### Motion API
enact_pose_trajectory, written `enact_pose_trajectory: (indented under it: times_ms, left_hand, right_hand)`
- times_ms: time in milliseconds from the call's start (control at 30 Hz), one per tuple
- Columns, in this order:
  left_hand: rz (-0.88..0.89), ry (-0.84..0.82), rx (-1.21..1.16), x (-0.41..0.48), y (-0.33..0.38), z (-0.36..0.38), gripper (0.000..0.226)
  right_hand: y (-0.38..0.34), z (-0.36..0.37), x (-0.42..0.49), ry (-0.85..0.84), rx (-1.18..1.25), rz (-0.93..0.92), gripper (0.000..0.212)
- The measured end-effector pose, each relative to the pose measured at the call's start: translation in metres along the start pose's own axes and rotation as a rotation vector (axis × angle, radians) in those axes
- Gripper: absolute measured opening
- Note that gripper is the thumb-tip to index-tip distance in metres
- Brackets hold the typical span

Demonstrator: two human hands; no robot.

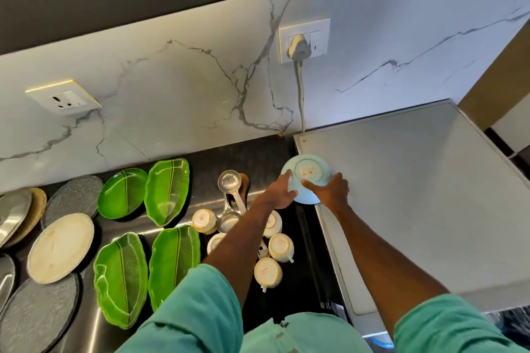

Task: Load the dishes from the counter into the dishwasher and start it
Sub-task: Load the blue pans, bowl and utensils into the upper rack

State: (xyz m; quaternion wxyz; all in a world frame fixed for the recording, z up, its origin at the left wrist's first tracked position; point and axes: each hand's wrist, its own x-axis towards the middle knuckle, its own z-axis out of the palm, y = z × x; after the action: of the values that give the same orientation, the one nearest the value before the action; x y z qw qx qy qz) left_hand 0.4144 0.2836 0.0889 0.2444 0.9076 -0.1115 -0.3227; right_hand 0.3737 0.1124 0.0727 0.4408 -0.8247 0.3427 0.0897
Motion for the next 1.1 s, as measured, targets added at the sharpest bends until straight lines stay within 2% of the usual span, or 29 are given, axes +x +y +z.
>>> enact_pose_trajectory:
  times_ms: [67,167,300,467,567,633,700,767,933,1100]
  left_hand:
    - [-0.015,0.035,-0.077,0.001,-0.001,0.0,0.072]
    - [-0.035,0.066,-0.158,-0.003,-0.007,-0.004,0.061]
    - [-0.074,0.061,-0.198,-0.014,-0.013,-0.011,0.056]
    - [-0.098,0.097,-0.223,-0.03,-0.022,-0.023,0.051]
    - [-0.107,0.293,-0.23,-0.059,-0.026,-0.044,0.027]
    - [-0.149,0.473,-0.243,-0.077,-0.033,-0.055,0.017]
    - [-0.271,0.612,-0.174,-0.09,-0.042,-0.063,0.019]
    - [-0.401,0.661,-0.103,-0.095,-0.053,-0.07,0.024]
    - [-0.547,0.457,0.129,-0.078,-0.077,-0.074,0.039]
    - [-0.583,0.337,0.17,-0.062,-0.086,-0.068,0.052]
  right_hand:
    - [0.0,-0.003,0.008,-0.031,0.038,0.067,0.114]
    - [0.006,-0.007,0.021,-0.088,0.223,0.146,0.124]
    - [0.023,0.005,0.04,-0.194,0.423,0.153,0.127]
    - [-0.02,0.005,-0.005,-0.129,0.619,0.095,0.103]
    - [-0.042,0.011,-0.024,0.008,0.605,-0.004,0.09]
    - [-0.05,0.012,-0.036,0.026,0.634,-0.055,0.085]
    - [-0.055,0.013,-0.049,0.033,0.672,-0.076,0.084]
    - [-0.055,0.015,-0.06,0.049,0.664,-0.096,0.083]
    - [-0.044,0.019,-0.085,0.104,0.63,-0.113,0.077]
    - [-0.03,0.017,-0.1,0.16,0.575,-0.096,0.078]
